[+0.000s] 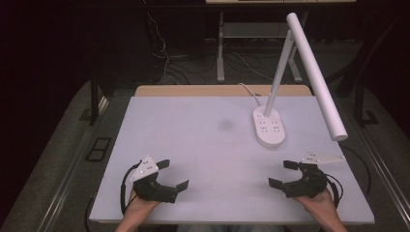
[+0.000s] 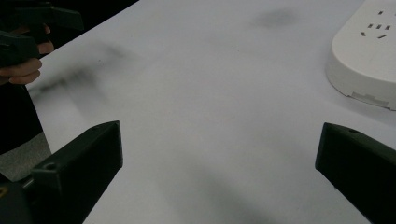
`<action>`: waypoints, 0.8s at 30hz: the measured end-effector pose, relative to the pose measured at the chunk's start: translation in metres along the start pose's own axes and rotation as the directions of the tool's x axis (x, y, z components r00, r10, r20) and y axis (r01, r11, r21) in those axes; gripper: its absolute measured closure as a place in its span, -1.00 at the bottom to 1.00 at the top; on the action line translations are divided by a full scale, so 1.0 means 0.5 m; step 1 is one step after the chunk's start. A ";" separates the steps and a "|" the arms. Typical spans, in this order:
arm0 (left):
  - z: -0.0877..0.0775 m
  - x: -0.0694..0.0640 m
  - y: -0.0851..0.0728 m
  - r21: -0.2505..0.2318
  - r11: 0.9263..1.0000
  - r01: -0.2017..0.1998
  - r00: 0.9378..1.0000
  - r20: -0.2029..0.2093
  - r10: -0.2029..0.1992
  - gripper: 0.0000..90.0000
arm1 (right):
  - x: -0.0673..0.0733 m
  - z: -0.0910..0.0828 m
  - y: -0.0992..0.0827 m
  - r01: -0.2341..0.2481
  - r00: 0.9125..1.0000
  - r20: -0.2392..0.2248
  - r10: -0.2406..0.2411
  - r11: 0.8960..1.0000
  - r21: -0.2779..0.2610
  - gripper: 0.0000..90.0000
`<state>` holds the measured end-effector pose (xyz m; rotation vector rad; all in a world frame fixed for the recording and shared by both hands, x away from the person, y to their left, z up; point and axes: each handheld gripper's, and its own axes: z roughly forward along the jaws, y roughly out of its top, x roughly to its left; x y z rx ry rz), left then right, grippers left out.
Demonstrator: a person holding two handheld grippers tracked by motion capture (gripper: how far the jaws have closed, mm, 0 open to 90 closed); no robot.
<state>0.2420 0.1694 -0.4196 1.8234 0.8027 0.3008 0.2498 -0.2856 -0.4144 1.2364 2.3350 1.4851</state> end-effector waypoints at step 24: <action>0.006 -0.001 -0.001 0.022 1.000 -0.011 1.000 0.008 0.011 -1.00 | -0.008 -0.005 -0.002 -0.035 0.999 -0.013 0.035 0.999 0.008 -1.00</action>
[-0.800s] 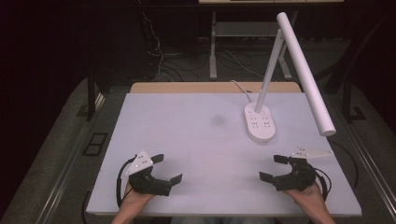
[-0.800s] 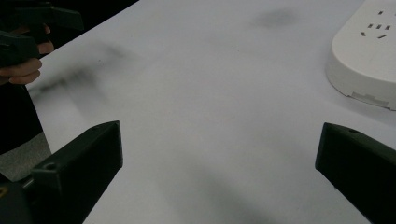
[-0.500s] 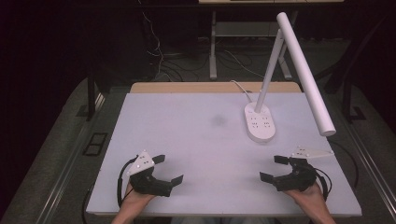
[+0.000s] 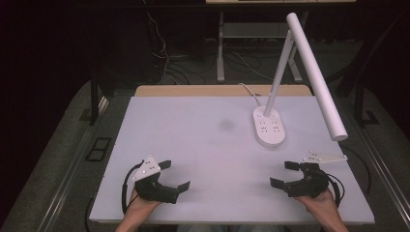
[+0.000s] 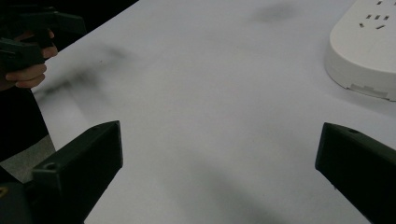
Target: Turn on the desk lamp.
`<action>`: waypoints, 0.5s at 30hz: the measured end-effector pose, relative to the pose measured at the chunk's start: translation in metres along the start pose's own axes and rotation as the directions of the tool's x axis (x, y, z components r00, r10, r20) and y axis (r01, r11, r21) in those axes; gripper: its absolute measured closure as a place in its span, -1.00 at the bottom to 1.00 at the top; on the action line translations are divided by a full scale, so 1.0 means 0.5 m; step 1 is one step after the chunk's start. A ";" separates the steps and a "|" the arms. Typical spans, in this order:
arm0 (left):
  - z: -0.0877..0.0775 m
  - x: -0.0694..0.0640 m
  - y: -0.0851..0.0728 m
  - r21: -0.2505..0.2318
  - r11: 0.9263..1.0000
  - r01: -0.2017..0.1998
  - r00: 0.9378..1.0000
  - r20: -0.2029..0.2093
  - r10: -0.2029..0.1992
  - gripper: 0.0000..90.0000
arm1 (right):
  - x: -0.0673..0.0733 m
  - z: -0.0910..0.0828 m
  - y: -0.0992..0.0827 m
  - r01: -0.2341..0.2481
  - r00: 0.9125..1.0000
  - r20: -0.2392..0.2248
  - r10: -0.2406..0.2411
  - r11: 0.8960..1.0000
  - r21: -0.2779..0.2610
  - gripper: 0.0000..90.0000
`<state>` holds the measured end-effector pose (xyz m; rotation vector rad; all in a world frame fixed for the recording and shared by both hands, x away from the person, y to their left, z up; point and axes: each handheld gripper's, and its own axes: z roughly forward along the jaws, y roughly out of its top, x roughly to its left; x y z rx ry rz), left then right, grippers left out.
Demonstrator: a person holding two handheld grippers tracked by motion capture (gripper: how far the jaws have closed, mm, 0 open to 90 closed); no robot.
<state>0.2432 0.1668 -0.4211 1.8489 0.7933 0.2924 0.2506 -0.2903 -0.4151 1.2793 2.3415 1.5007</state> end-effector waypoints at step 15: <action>0.002 -0.001 -0.001 0.008 1.000 -0.005 1.000 -0.001 0.005 -1.00 | 0.000 0.001 0.011 0.015 1.000 -0.002 -0.015 0.999 0.034 -1.00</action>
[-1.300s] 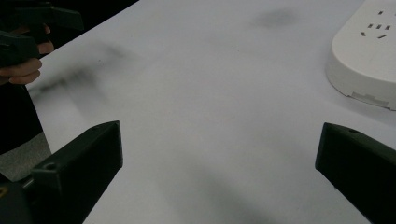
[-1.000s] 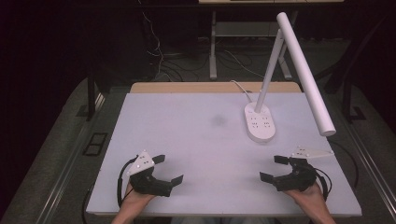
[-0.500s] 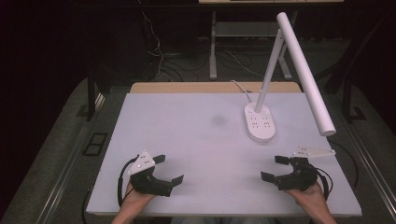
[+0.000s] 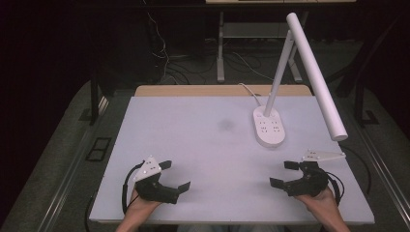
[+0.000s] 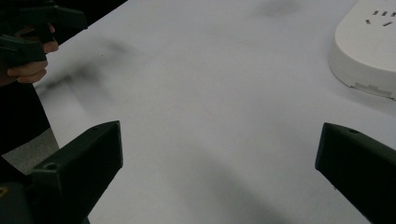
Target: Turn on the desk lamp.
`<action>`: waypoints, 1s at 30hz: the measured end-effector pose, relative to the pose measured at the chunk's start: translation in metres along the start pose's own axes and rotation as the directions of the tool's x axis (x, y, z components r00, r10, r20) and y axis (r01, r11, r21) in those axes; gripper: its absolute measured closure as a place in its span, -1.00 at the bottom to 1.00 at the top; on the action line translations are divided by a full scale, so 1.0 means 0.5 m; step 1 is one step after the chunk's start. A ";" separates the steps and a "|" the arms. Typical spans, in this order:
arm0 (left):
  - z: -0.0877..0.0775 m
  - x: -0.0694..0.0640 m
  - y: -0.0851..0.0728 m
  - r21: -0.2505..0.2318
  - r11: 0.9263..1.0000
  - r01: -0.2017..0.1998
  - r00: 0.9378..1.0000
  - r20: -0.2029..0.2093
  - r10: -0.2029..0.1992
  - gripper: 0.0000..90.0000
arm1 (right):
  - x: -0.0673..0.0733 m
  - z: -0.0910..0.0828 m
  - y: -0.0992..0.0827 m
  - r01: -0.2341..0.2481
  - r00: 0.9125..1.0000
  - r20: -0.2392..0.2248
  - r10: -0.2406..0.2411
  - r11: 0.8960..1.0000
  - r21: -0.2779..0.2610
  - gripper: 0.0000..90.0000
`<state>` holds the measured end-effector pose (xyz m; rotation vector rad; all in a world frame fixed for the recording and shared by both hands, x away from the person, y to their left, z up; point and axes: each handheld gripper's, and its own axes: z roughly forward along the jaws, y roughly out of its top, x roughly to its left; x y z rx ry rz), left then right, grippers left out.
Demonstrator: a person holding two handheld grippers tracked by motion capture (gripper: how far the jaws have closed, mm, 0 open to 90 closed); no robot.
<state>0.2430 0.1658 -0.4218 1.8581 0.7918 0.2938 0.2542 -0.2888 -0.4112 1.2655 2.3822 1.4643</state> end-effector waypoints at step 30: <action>-0.004 0.000 -0.001 -0.001 1.000 0.002 1.000 -0.009 -0.002 -1.00 | -0.030 -0.003 0.077 0.000 1.000 -0.002 0.000 0.999 0.038 -1.00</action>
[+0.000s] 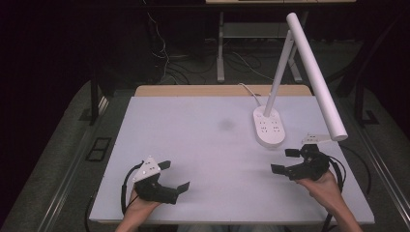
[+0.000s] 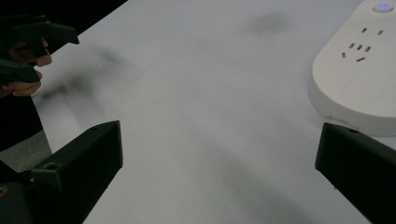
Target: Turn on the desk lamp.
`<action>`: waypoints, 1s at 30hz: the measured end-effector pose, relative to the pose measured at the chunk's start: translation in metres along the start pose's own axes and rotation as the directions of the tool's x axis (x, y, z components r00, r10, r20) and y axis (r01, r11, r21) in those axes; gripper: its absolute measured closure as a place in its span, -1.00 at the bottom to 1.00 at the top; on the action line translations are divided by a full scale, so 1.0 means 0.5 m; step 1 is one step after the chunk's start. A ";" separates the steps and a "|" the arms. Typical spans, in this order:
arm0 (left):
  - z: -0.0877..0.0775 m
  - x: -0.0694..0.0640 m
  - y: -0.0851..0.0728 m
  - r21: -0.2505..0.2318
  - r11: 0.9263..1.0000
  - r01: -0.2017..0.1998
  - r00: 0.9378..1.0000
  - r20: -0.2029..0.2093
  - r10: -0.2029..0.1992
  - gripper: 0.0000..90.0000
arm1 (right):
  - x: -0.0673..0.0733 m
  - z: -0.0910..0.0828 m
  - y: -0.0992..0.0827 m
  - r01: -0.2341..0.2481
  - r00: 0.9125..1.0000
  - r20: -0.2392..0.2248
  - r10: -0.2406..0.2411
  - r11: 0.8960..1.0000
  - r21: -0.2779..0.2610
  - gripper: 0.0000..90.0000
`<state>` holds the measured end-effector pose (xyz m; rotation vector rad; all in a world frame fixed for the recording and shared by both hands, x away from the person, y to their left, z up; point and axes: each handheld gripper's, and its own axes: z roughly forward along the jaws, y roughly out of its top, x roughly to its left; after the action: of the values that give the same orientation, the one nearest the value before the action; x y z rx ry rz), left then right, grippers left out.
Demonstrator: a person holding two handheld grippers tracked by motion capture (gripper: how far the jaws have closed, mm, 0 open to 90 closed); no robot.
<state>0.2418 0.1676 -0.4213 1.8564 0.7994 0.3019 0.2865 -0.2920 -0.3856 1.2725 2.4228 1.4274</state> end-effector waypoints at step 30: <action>-0.003 0.003 -0.001 -0.006 1.000 0.008 1.000 -0.005 -0.008 -1.00 | -0.053 0.010 0.073 0.022 0.999 0.037 -0.023 0.999 0.034 -1.00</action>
<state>0.2418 0.1698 -0.4214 1.8467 0.8088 0.3037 0.3285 -0.2977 -0.3702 1.2630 2.4389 1.3513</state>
